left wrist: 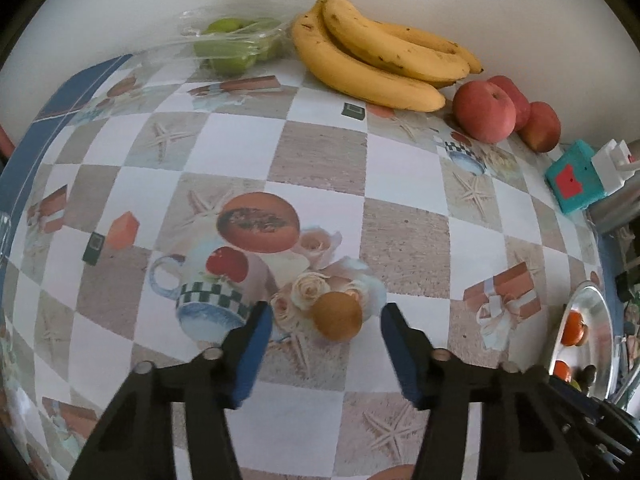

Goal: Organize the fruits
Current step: 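Grasp the brown kiwi with the left tool while the right tool holds the plum, then carry the kiwi and plum in both tools over the steel plate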

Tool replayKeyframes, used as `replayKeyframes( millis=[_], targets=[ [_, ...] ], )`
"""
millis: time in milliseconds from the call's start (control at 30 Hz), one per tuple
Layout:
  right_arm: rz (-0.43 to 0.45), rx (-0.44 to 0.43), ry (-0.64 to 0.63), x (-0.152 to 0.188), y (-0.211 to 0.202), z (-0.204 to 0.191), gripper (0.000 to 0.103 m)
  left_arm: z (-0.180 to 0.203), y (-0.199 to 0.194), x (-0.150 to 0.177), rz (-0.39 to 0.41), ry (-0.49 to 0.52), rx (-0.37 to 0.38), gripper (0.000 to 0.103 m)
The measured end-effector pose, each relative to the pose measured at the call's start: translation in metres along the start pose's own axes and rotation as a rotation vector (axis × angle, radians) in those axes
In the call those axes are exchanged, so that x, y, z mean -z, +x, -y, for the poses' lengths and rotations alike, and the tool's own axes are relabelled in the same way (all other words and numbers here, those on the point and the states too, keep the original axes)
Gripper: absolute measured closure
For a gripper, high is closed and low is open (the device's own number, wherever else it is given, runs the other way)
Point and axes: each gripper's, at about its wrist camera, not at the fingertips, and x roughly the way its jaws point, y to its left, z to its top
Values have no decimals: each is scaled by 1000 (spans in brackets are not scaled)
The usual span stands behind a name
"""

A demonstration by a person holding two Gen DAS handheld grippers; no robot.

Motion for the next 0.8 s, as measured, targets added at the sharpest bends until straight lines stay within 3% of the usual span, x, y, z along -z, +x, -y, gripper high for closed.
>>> replayKeyframes(
  millis=[233, 800],
  targets=[
    [-2, -1, 3, 0, 0, 3, 79, 1, 5, 1, 12, -7, 8, 75],
    [19, 3, 7, 8, -14, 4, 79, 10, -52, 6, 94, 0, 42, 75]
  ],
)
